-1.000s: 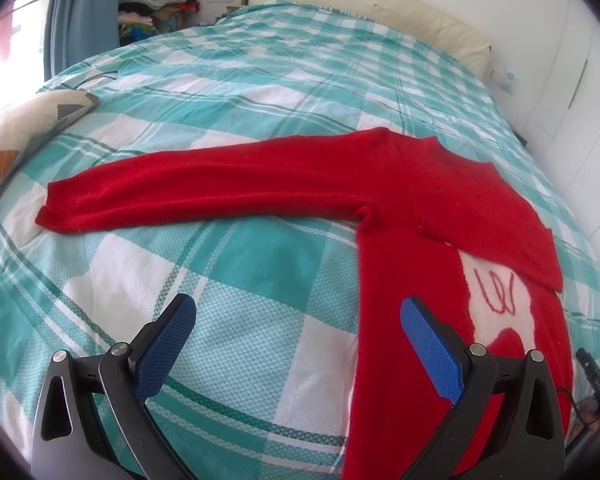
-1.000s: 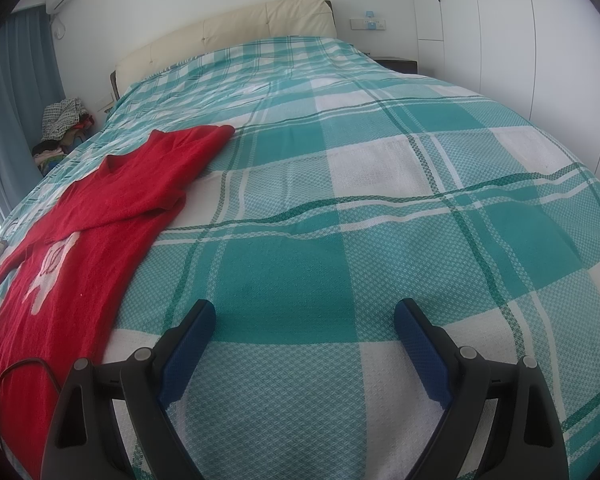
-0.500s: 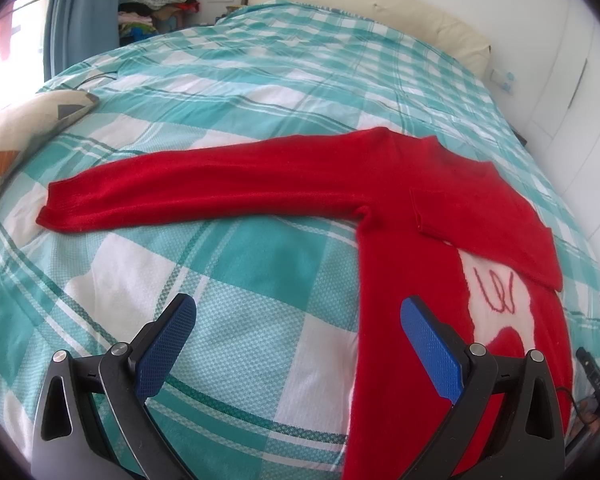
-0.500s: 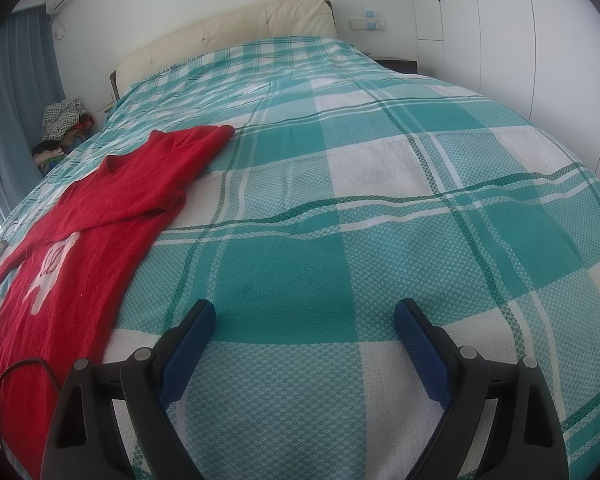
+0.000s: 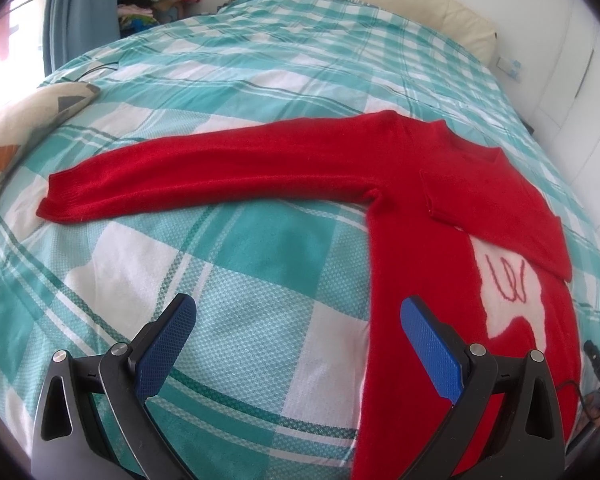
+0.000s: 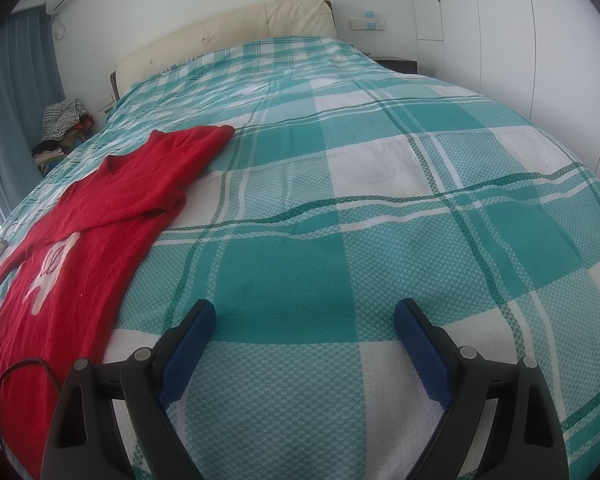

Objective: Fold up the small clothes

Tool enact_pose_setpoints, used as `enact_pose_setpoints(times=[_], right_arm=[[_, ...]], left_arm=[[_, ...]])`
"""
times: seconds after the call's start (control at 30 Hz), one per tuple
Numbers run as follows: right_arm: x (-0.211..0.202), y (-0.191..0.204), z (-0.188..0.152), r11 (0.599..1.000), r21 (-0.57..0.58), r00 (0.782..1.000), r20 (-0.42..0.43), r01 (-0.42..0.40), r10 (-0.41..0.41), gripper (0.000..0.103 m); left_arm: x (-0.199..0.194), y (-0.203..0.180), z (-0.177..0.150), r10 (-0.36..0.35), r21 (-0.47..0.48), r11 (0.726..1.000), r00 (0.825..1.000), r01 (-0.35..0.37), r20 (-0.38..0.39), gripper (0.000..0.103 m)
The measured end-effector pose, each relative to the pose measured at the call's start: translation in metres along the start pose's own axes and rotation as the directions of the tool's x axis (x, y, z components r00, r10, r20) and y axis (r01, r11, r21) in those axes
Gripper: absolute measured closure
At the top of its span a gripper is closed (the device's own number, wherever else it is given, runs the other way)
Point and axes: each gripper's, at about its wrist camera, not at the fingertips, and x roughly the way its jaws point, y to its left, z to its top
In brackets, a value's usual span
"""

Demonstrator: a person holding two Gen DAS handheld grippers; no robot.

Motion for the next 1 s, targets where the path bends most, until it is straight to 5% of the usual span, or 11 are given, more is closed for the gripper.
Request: enact_pose_setpoints(times=[0.17,0.27,0.47,0.6,0.73,0.83,0.9,0.93,1.0], right_arm=[[0.000,0.000,0.000,1.000,0.001,1.000,0.000,-0.001,0.001,0.013],[0.000,-0.001,0.000,1.000,0.001,1.000,0.000,-0.001,0.001,0.013],[0.000,0.001,-0.001,1.000,0.001,1.000,-0.001,-0.003,0.003,0.012],[0.000,0.004,-0.002,1.000,-0.004,1.000,-0.003,0.002,-0.002,0.012],[0.000,0.007,-0.002,1.000,-0.005,1.000,-0.004,0.002,-0.002,0.012],[0.000,0.006,-0.002,1.000,-0.004,1.000,-0.004,0.002,-0.002,0.012],[0.000,0.006,-0.002,1.000,-0.004,1.000,-0.004,0.001,-0.001,0.012],[0.001,0.005,-0.002,1.000,-0.004,1.000,-0.004,0.001,-0.001,0.012],[0.001,0.005,-0.002,1.000,-0.004,1.000,-0.005,0.000,0.000,0.012]], left_arm=[[-0.008,0.033,0.013,-0.071,-0.103,0.992,0.997,0.071,-0.004,0.001],[-0.016,0.078,0.032,-0.052,-0.200,0.978,0.998,0.057,0.027,0.001],[-0.010,0.197,0.063,0.127,-0.365,0.923,0.992,-0.122,-0.008,0.001],[0.009,0.254,0.071,0.141,-0.460,0.873,0.986,-0.164,-0.084,0.003],[0.036,0.257,0.070,0.073,-0.472,0.872,0.988,-0.131,-0.140,0.022],[0.047,0.250,0.072,0.104,-0.438,0.884,0.982,-0.164,-0.158,0.031],[0.050,0.247,0.074,0.111,-0.427,0.888,0.981,-0.169,-0.157,0.054],[0.053,0.245,0.074,0.088,-0.423,0.894,0.983,-0.150,-0.163,0.089],[0.052,0.242,0.077,0.081,-0.413,0.899,0.982,-0.147,-0.174,0.100]])
